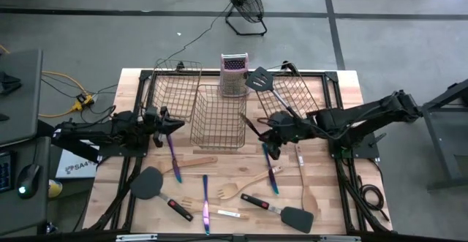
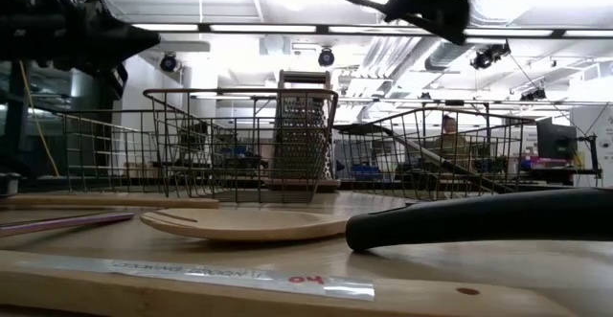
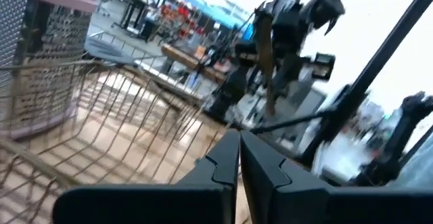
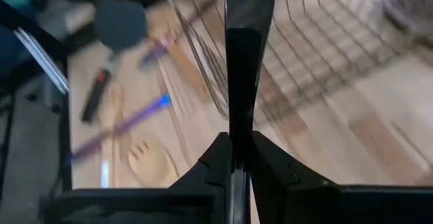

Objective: Pick & Place Kitchen Items
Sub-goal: Put the black table knife into the middle wire basket

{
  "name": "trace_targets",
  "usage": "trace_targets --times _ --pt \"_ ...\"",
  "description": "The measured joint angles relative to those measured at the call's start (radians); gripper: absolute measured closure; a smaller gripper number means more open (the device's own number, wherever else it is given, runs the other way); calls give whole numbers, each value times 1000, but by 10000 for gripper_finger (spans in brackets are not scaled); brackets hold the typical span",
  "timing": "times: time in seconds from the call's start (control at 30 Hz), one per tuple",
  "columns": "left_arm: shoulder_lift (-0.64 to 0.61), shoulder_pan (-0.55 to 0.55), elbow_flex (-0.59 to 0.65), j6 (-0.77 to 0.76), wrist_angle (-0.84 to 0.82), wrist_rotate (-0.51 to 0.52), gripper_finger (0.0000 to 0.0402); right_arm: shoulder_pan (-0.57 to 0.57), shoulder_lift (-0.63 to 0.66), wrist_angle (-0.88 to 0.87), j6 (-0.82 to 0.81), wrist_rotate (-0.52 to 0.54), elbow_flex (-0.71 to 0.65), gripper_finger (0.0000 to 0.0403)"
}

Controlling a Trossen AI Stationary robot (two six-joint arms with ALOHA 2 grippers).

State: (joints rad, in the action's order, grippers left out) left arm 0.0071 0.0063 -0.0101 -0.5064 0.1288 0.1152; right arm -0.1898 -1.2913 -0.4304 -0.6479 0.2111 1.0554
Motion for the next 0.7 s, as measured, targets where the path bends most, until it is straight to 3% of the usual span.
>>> trace_targets --times 0.37,0.6,0.7 --pt "0 0 0 -5 33 -1 387 68 -45 320 42 59 0 376" --pt "0 0 0 2 30 0 387 124 -173 563 10 48 0 376" --pt "0 0 0 2 29 -1 387 153 -222 570 -26 42 29 376"
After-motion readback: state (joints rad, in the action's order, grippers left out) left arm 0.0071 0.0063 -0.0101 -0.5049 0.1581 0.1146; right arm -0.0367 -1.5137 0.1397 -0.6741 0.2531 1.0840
